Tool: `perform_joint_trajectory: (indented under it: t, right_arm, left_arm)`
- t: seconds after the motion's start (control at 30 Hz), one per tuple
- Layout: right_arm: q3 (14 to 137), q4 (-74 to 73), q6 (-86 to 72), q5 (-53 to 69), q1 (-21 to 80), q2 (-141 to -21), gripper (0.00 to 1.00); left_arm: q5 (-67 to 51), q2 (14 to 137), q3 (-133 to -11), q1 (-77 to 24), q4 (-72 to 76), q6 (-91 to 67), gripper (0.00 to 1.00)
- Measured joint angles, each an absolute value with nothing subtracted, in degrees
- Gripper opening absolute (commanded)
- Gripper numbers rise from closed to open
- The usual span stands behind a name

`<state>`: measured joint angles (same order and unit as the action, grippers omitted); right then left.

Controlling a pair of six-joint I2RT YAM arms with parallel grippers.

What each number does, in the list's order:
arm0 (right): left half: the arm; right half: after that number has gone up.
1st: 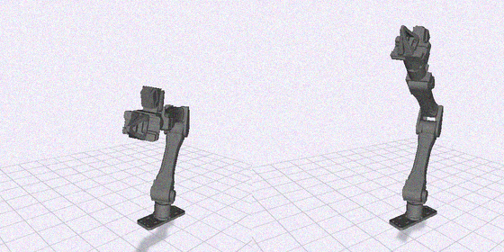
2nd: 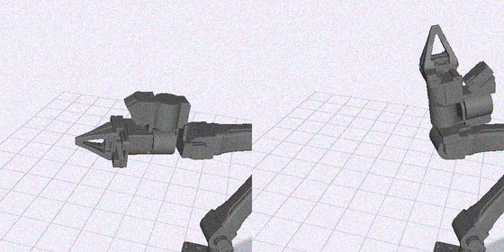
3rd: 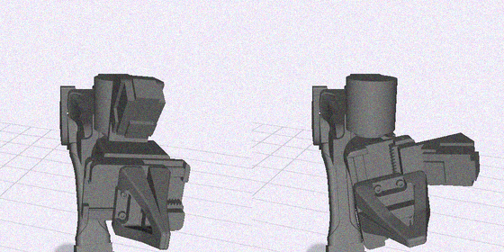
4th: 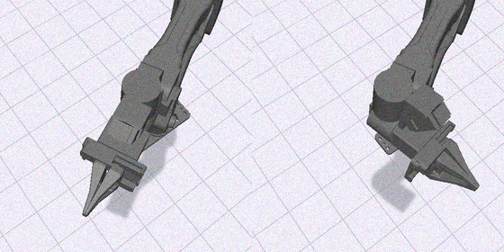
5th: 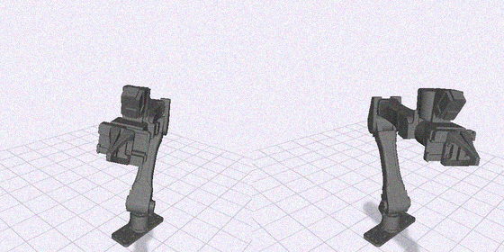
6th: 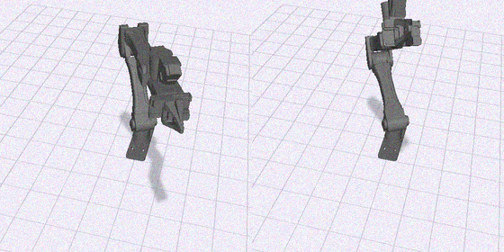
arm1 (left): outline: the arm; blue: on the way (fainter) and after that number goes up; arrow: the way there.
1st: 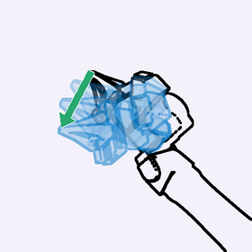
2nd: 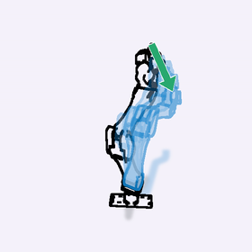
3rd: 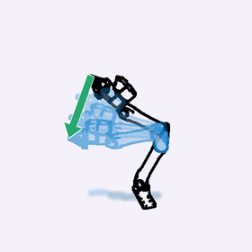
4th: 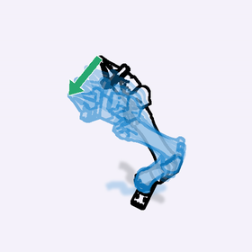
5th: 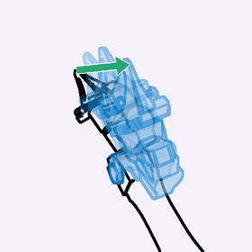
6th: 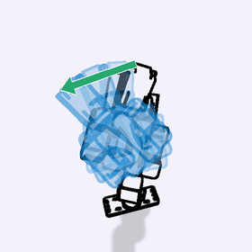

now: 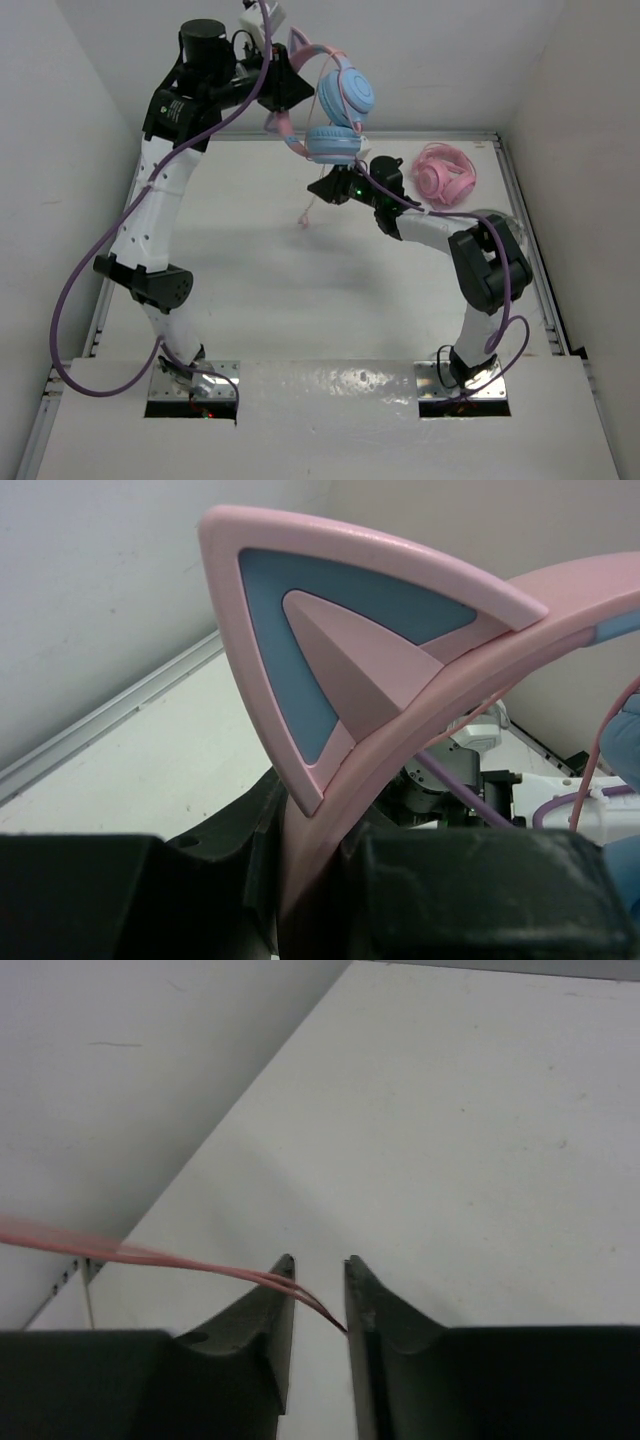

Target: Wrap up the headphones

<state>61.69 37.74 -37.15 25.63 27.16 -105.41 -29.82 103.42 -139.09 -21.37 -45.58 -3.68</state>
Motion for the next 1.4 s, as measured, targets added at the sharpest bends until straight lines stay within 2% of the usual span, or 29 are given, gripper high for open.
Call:
perform_joint_trajectory:
  t: [0.17,0.33,0.47,0.63,0.77,0.93,1.1,1.3,1.4]
  right_arm:
    - [61.08,36.64,-34.98,23.94,27.16,-105.36,0.0]
    - [55.81,37.78,-32.93,22.15,28.49,-103.2,0.0]
    - [52.36,35.75,-29.41,21.34,33.93,-99.35,0.0]
    - [52.42,30.26,-22.11,21.43,42.81,-94.39,0.0]
    - [57.17,22.5,-15.59,22.79,46.89,-92.2,0.0]
    - [63.35,12.32,-10.44,23.53,47.86,-90.63,0.0]
    - [74.35,-2.5,-3.77,20.73,47.9,-88.16,0.0]
    - [88.58,-16.51,9.15,5.34,48.18,-87.77,0.0]
    - [92.4,-21.17,14.39,-2.22,47.33,-88.25,0.0]
  left_arm:
    - [-30.52,103.83,-139.74,-20.86,-44.36,-5.69,0.0]
    - [-29.61,104.71,-139.17,-15.77,-43.07,-12.51,0.0]
    - [-24.21,105.8,-135.76,-9.63,-42.19,-18.85,0.0]
    - [-15.99,108.79,-132.2,-4.8,-42.06,-22.68,0.0]
    - [-8.95,112.29,-131.7,-4.12,-41.76,-21.78,0.0]
    - [0.38,114.34,-129.21,-4.62,-37.63,-13.87,0.0]
    - [8.6,113.01,-117.62,-7.7,-27.97,3.22,0.0]
    - [10.61,106.67,-94.15,-18.24,-19.49,24.69,0.0]
    - [7.49,105.3,-90.28,-23.11,-20.14,29.61,0.0]
